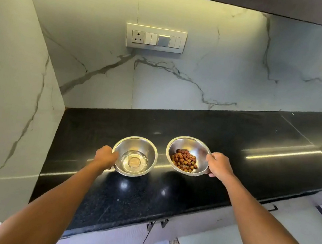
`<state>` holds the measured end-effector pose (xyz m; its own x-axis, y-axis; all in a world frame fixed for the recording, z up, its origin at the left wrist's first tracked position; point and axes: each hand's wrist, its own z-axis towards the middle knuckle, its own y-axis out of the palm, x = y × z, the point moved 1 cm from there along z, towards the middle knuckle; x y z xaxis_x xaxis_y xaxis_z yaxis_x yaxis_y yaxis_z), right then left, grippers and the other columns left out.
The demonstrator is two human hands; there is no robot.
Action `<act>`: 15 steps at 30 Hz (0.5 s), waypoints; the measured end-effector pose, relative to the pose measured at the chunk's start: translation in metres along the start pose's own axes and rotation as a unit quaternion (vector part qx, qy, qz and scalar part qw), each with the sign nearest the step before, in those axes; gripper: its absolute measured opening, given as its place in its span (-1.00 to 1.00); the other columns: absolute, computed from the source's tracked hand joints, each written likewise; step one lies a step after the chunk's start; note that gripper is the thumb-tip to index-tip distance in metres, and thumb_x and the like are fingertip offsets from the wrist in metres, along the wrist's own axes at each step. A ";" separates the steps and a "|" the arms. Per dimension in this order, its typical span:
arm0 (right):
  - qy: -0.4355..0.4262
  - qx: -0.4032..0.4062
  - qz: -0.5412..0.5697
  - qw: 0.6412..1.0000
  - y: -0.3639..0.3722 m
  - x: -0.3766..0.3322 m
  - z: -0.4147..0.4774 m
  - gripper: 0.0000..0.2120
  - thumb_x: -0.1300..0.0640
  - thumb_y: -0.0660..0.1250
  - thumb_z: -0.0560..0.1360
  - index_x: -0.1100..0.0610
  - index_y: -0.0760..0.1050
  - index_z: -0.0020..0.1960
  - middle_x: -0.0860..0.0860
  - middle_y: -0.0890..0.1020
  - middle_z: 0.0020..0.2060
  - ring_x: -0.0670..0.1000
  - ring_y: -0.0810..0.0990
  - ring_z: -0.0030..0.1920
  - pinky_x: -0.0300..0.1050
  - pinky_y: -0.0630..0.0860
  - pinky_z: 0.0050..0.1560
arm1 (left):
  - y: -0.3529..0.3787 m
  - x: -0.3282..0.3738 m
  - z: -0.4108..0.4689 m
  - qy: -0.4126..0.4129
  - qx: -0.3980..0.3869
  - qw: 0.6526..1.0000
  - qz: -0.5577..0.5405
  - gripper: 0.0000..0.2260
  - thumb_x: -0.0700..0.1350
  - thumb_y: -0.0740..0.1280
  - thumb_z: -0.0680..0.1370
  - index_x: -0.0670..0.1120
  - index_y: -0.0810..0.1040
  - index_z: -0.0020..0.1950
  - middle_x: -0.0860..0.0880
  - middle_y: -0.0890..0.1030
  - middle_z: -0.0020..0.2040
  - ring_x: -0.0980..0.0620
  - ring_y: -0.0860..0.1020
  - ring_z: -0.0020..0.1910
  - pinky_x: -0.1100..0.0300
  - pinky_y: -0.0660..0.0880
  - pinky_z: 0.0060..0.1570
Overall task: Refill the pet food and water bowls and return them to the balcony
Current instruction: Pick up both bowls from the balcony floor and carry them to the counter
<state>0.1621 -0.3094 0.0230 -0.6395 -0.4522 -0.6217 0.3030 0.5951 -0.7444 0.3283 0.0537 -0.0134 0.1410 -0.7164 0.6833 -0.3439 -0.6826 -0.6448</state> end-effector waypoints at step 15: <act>-0.051 -0.131 -0.065 0.988 -0.002 0.017 0.145 -0.76 0.06 0.19 0.67 0.14 0.59 0.07 0.09 0.75 -0.29 0.07 0.78 -0.25 0.09 0.76 -0.05 | 0.072 0.051 0.008 -0.117 0.079 0.990 -0.027 -0.71 -0.15 0.26 0.59 -0.23 0.58 -0.29 -0.11 0.58 -0.38 -0.07 0.55 -0.37 0.16 0.45 -0.38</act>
<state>0.2534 -0.4147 -0.0217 -0.5827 -0.5928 -0.5559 0.0212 0.6727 -0.7396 0.3183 -0.0329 -0.0276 0.3722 -0.6801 0.6316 -0.1835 -0.7210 -0.6682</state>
